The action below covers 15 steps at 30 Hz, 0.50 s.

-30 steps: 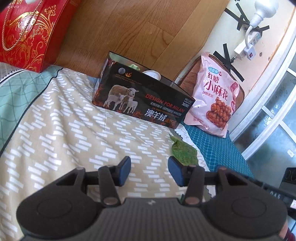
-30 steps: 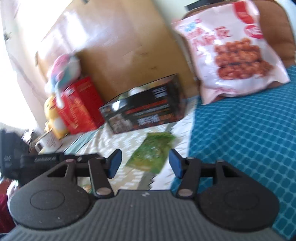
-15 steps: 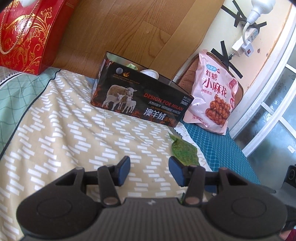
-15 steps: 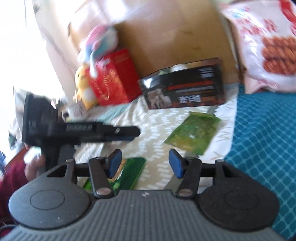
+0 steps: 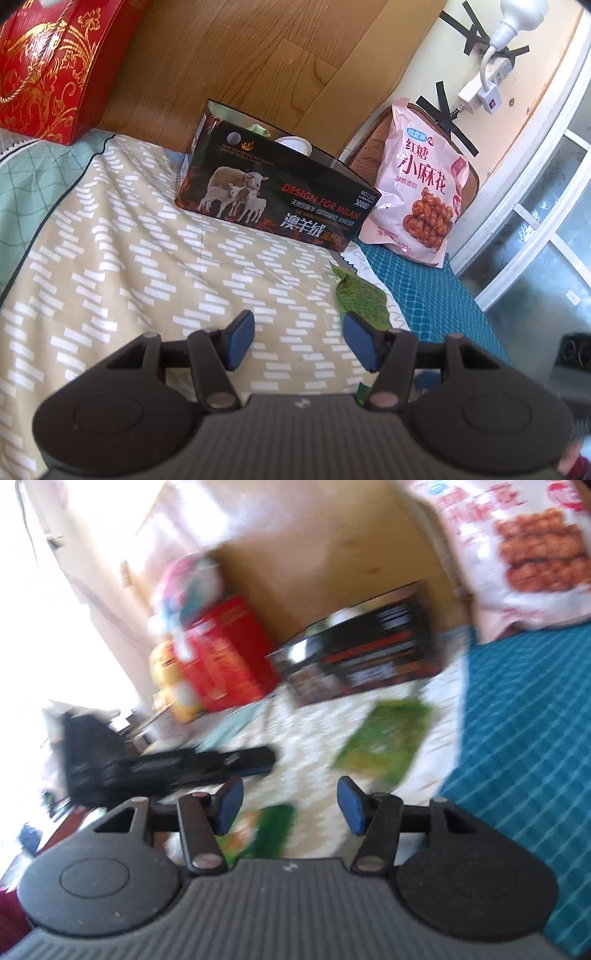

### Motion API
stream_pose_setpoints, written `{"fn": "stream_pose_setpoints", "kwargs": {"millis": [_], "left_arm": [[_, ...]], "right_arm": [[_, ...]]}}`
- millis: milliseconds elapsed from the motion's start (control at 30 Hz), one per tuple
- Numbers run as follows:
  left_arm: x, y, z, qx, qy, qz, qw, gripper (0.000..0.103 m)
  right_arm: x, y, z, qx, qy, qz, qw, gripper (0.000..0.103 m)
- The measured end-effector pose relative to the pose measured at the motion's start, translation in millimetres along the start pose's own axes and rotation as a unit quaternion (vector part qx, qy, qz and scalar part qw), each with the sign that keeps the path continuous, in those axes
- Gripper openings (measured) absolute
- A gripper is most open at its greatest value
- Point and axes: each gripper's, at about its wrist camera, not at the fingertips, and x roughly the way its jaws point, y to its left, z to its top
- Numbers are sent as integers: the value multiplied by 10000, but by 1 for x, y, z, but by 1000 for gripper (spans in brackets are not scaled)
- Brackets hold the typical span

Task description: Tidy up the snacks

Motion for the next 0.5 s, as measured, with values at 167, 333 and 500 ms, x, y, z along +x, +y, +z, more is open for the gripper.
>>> {"fn": "stream_pose_setpoints", "kwargs": {"millis": [167, 333, 500], "left_arm": [[0, 2, 0, -67, 0, -60, 10000, 57], [-8, 6, 1, -220, -151, 51, 9996, 69], [-28, 28, 8, -741, -666, 314, 9945, 71]], "right_arm": [[11, 58, -27, -1576, 507, -280, 9858, 82], [41, 80, -35, -2199, 748, -1266, 9644, 78], [64, 77, -17, -2146, 769, -1495, 9621, 54]]}}
